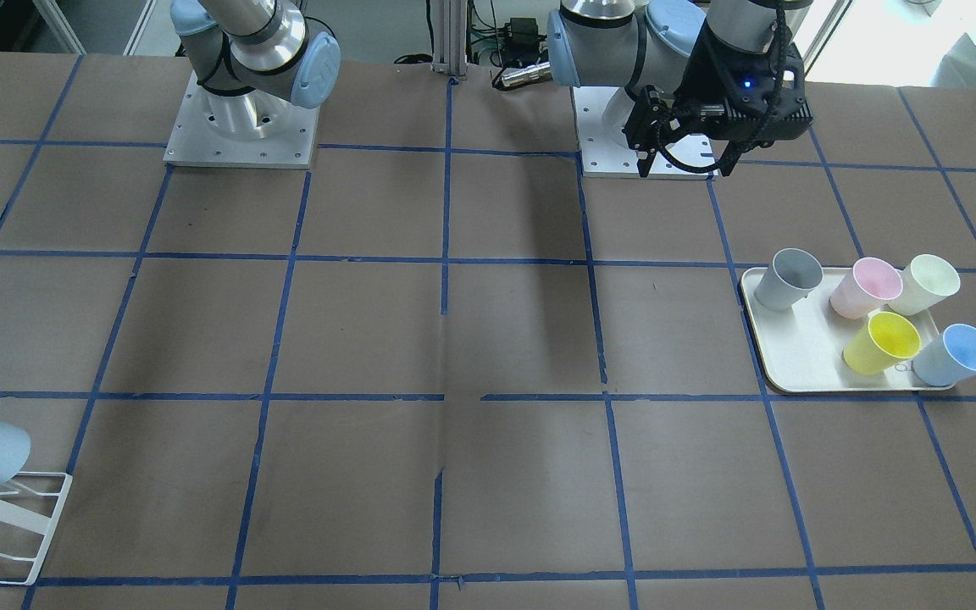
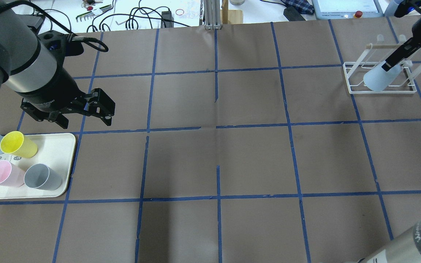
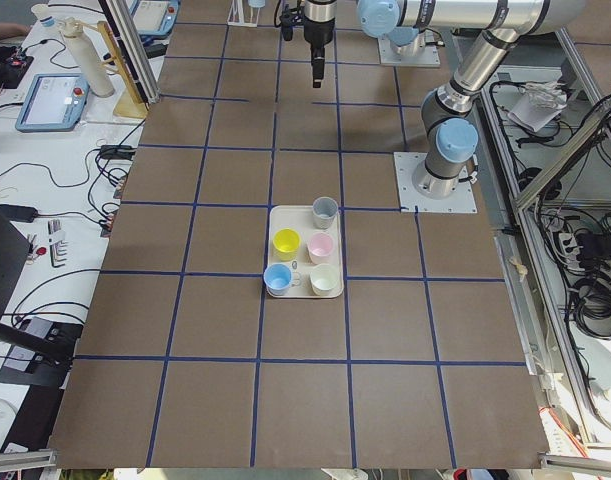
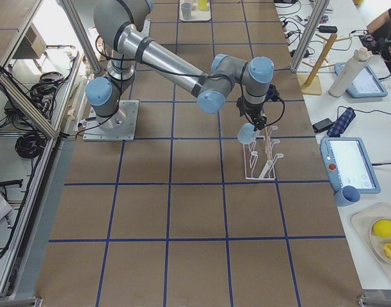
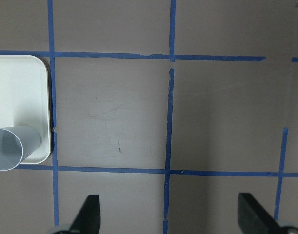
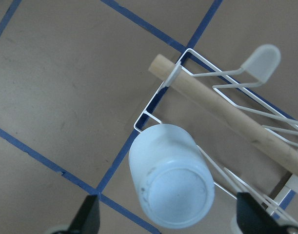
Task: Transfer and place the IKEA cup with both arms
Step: 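Lower the right gripper over the light blue cup on the rack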
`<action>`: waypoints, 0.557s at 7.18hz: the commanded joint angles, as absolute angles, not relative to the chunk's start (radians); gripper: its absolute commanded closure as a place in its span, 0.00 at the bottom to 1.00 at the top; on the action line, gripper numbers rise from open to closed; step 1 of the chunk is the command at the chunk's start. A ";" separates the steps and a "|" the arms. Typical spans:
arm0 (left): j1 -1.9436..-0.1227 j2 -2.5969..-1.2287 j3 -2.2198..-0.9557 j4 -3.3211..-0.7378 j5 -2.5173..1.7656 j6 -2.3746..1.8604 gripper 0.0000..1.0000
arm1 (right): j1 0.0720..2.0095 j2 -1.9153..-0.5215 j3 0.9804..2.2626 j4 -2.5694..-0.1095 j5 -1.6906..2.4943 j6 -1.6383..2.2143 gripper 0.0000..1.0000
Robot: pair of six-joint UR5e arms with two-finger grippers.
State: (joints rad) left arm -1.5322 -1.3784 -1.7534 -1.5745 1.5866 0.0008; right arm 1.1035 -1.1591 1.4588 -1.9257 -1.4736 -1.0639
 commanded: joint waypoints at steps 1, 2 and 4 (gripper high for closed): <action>-1.532 -1.378 -1.755 -1.574 1.588 0.002 0.00 | 1.103 -1.129 1.459 -1.939 -1.474 -1.085 0.00; -1.532 -1.378 -1.761 -1.574 1.589 0.003 0.00 | 1.103 -1.105 1.459 -1.951 -1.474 -1.085 0.00; -1.532 -1.378 -1.758 -1.574 1.589 0.003 0.00 | 1.104 -1.086 1.457 -1.956 -1.474 -1.081 0.00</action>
